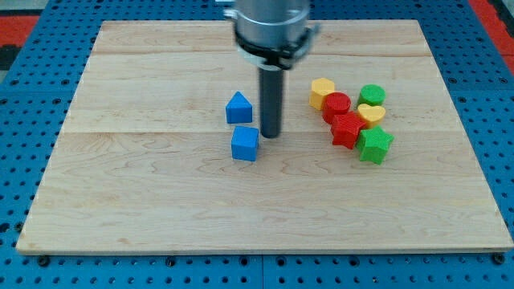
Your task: Slide green star towards the bottom center
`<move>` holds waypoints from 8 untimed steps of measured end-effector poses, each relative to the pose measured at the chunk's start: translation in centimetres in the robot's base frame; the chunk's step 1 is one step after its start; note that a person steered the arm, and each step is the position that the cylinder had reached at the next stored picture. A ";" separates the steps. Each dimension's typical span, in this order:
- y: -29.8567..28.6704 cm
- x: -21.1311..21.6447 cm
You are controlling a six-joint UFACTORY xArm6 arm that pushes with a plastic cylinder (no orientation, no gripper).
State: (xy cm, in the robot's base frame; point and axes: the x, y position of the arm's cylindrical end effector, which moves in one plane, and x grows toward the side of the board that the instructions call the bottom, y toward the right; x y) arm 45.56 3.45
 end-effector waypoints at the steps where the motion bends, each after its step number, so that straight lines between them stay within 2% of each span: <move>1: 3.0 3.7; 2: -6.4 4.9; 3: -5.3 -2.2; 4: -4.2 5.0; 5: 8.9 9.9; 6: 18.0 7.2; 7: 14.0 4.7; 8: 18.7 4.2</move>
State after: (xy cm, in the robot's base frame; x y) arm 49.74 22.12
